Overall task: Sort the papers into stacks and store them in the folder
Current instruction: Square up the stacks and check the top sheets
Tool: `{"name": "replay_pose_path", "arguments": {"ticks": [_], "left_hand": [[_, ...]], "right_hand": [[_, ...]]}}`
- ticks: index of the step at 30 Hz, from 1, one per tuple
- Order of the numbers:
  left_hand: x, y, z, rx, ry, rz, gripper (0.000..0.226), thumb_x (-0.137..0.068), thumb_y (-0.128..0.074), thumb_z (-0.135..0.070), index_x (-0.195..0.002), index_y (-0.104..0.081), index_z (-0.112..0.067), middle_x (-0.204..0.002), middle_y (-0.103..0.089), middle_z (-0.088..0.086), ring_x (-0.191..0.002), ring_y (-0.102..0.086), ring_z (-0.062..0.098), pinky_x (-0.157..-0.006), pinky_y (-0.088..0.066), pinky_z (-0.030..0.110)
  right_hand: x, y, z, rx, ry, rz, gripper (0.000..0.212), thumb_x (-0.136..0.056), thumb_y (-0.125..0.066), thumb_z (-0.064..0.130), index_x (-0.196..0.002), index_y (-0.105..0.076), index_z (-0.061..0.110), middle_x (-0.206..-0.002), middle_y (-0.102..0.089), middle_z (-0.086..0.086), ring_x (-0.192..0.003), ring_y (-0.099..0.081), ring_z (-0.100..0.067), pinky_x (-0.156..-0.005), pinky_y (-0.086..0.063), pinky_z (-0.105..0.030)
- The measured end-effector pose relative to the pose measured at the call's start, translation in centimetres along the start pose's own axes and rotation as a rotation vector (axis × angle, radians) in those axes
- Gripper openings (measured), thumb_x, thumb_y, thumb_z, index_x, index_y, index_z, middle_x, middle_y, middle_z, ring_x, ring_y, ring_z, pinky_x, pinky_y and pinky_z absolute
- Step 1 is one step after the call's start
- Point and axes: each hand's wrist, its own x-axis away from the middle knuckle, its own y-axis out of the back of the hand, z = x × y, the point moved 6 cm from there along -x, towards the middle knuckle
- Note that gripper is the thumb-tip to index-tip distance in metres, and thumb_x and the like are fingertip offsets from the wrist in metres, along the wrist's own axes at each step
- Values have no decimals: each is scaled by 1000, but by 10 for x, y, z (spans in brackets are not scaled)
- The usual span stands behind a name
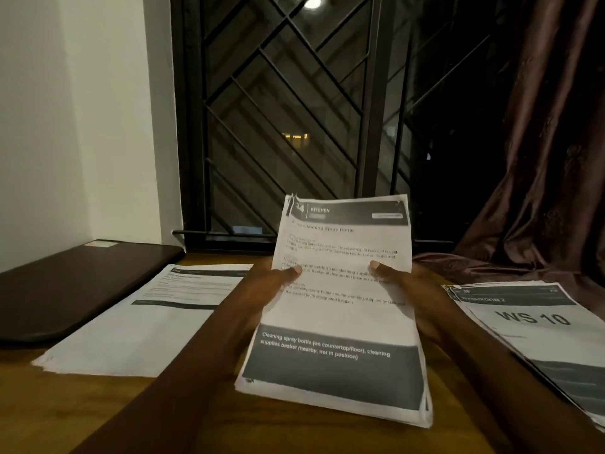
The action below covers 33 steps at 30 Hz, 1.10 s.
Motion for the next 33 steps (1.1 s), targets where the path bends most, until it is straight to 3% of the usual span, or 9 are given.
{"name": "replay_pose_path", "arguments": {"ticks": [2, 5, 9, 12, 16, 22, 26, 29, 33], "left_hand": [[3, -5, -36, -92, -138, -96, 16, -94, -60, -7, -108, -65, -12, -116, -70, 9, -100, -69, 25, -94, -53, 46], [22, -19, -106, -245, -367, -167, 21, -93, -57, -3, -102, -59, -22, -94, -67, -4, -83, -67, 12, -72, -55, 29], [50, -29, -155, -76, -520, -206, 24, -90, -61, -9, -112, -56, -16, -102, -68, 2, -85, -70, 14, -68, -57, 29], [60, -28, -140, -23, -507, -241, 18, -90, -61, -7, -93, -59, -25, -95, -69, 2, -85, -70, 18, -71, -58, 33], [62, -11, -81, -61, -322, -289, 20, -91, -61, -5, -94, -56, -25, -97, -68, -2, -78, -66, 13, -64, -54, 26], [54, -7, -104, -80, -365, -305, 16, -92, -61, -4, -100, -60, -18, -100, -69, 3, -86, -70, 20, -75, -58, 36], [52, -7, -83, -123, -301, -285, 15, -92, -63, -7, -102, -62, -19, -103, -70, 2, -88, -69, 17, -75, -58, 30], [49, -1, -66, -137, -230, -268, 14, -90, -68, -15, -104, -66, -17, -115, -70, 9, -96, -70, 22, -85, -57, 38], [43, 12, -78, -4, -122, -74, 28, -88, -66, -6, -115, -65, -12, -120, -69, 13, -104, -69, 28, -93, -53, 43]], "right_hand": [[2, -4, 33, -13, 129, -70, 21, -88, -60, 4, -107, -64, 12, -109, -71, -12, -92, -71, -26, -89, -53, -48], [16, -22, 108, 147, 434, -149, 18, -92, -57, 5, -101, -63, 20, -105, -71, -4, -92, -71, -20, -81, -58, -37], [44, -62, 171, 274, 696, -72, 31, -94, -51, 2, -101, -55, 32, -99, -67, 7, -90, -69, -9, -72, -58, -26], [47, -65, 143, 271, 592, -81, 30, -90, -59, 4, -104, -56, 31, -97, -68, 8, -85, -69, -6, -66, -57, -23], [50, -59, 82, 295, 388, -69, 31, -87, -65, 9, -102, -56, 34, -103, -68, 1, -86, -70, -17, -67, -59, -34], [45, -71, 116, 307, 519, -104, 29, -91, -59, 10, -99, -56, 38, -94, -67, 9, -78, -70, -9, -61, -58, -26], [38, -64, 93, 312, 384, -115, 21, -92, -58, 13, -99, -56, 33, -102, -68, 0, -82, -69, -15, -63, -59, -29], [34, -57, 87, 321, 362, -133, 13, -93, -58, 18, -100, -58, 30, -98, -70, -2, -76, -71, -15, -59, -59, -28], [23, -53, 128, 301, 450, -96, 17, -95, -56, 25, -110, -61, 19, -93, -72, 1, -77, -72, -12, -63, -57, -27]]}}
